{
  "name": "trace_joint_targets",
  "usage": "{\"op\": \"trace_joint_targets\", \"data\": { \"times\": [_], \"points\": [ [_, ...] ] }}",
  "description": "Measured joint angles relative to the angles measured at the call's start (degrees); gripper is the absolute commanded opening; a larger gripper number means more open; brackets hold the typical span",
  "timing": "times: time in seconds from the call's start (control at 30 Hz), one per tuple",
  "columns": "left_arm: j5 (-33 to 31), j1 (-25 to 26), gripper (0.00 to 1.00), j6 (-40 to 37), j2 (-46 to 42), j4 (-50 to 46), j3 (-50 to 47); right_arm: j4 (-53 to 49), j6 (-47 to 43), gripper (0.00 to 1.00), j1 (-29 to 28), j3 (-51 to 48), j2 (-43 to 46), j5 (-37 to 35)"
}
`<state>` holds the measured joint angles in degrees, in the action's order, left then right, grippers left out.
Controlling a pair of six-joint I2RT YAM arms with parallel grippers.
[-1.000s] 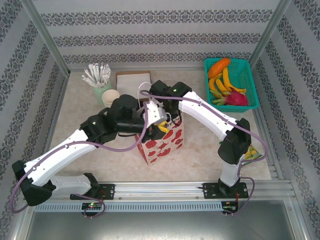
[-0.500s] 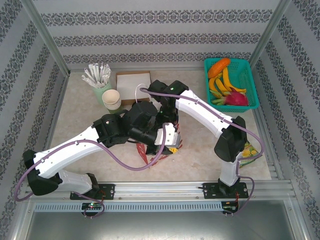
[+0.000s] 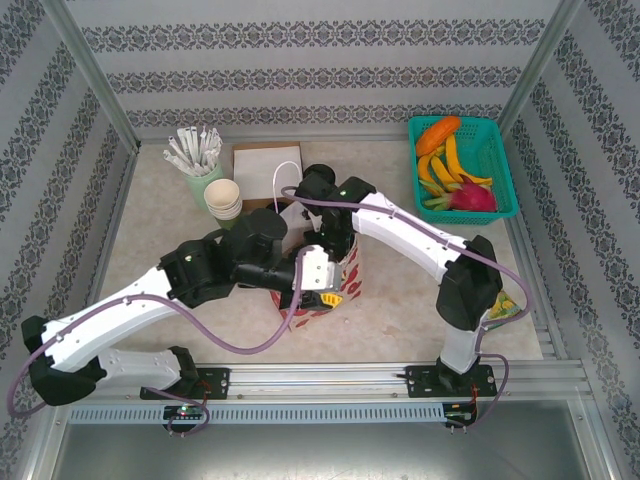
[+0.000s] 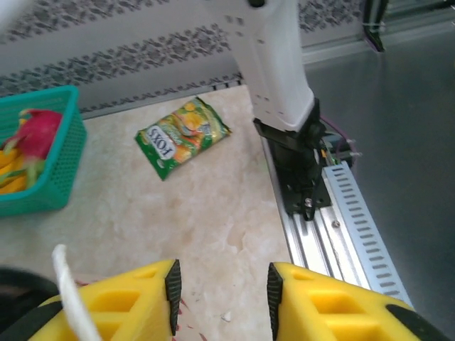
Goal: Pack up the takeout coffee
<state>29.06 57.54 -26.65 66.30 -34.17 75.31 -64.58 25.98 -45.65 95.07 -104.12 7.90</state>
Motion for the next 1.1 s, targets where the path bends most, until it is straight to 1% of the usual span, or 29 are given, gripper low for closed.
{"op": "trace_joint_targets", "data": {
  "times": [0.03, 0.13, 0.27, 0.3, 0.37, 0.47, 0.6, 0.67, 0.73, 0.87, 1.0, 1.1],
  "points": [
    [-0.5, -0.4, 0.61, 0.5, -0.7, 0.6, -0.3, 1.1, -0.2, 0.28, -0.2, -0.9, 0.8, -0.2],
    [-1.3, -2.0, 0.78, 3.0, -3.7, 2.6, -2.6, 3.6, -0.7, 0.28, -0.5, -3.1, 2.2, -1.0],
    [-2.4, -4.3, 0.97, 6.4, -10.1, 4.8, -8.0, 6.4, -0.8, 0.28, -0.6, -5.6, 2.7, -2.4],
    [-3.1, -4.8, 1.00, 7.5, -12.1, 5.4, -9.5, 7.4, -0.8, 0.28, -0.6, -6.5, 2.9, -2.7],
    [-5.7, -5.8, 1.00, 10.6, -15.7, 6.4, -11.8, 8.8, -0.8, 0.28, -0.7, -8.0, 3.3, -3.2],
    [-12.6, -6.5, 1.00, 17.0, -19.4, 6.9, -13.5, 10.7, -0.8, 0.29, -0.7, -9.3, 3.4, -4.2],
    [-25.5, -6.7, 1.00, 29.5, -21.3, 6.1, -14.1, 11.3, -0.9, 0.30, -0.7, -9.4, 3.4, -4.9],
    [-31.9, -6.9, 1.00, 36.8, -21.1, 3.1, -13.5, 11.3, -1.3, 0.30, -0.7, -9.4, 3.2, -5.4],
    [-36.9, -7.1, 1.00, 44.2, -20.3, -1.0, -12.3, 11.3, -2.0, 0.30, -0.7, -9.4, 2.9, -5.7],
    [-41.7, -7.1, 1.00, 55.4, -19.4, -7.3, -10.3, 11.3, -3.1, 0.31, -0.9, -9.4, 2.1, -6.3],
    [-42.5, -7.1, 1.00, 63.8, -19.5, -11.3, -9.6, 11.5, -4.0, 0.31, -1.4, -9.4, 1.0, -7.5],
    [-42.4, -7.1, 1.00, 68.1, -18.8, -13.2, -9.6, 12.1, -4.8, 0.33, -1.5, -9.4, 0.5, -8.2]
  ]
}}
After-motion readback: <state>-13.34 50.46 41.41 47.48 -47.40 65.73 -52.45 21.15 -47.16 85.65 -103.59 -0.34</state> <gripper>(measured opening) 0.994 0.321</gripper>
